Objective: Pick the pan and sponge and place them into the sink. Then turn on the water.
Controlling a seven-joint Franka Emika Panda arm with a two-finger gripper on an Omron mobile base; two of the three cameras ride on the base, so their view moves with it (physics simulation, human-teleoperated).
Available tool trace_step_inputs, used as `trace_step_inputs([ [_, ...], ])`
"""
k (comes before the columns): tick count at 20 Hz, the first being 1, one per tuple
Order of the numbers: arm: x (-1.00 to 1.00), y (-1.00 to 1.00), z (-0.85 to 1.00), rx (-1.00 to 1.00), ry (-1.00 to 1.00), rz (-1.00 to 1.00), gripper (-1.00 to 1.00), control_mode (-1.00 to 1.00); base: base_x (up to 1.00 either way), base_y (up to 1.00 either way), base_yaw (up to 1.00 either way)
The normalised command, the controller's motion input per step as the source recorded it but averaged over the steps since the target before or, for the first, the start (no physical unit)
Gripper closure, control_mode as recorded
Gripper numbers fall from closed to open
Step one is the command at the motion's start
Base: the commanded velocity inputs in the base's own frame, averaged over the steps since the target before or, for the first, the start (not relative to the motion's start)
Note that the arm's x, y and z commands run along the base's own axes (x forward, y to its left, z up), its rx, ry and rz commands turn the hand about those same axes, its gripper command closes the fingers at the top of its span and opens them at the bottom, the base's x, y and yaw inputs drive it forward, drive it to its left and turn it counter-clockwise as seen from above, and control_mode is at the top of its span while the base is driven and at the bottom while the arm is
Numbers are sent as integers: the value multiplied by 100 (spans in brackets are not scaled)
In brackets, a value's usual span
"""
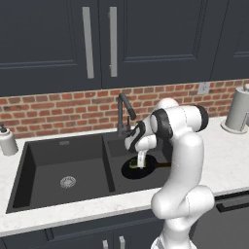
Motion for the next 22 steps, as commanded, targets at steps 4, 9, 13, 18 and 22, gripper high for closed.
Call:
trace_step_inputs([
  [4,1,0,-12,0,-1,6,100,-100,0,0,0],
  [9,-15,-3,0,0,-5,4,100,-100,0,0,0],
  [13,-18,-10,0,0,-5,0,-100,-100,0,0,0],
  [18,-28,-10,9,0,-1,0,-100,-100,0,0,0],
  [22,-14,-1,31,0,0,0,-100,-100,0,0,0],
])
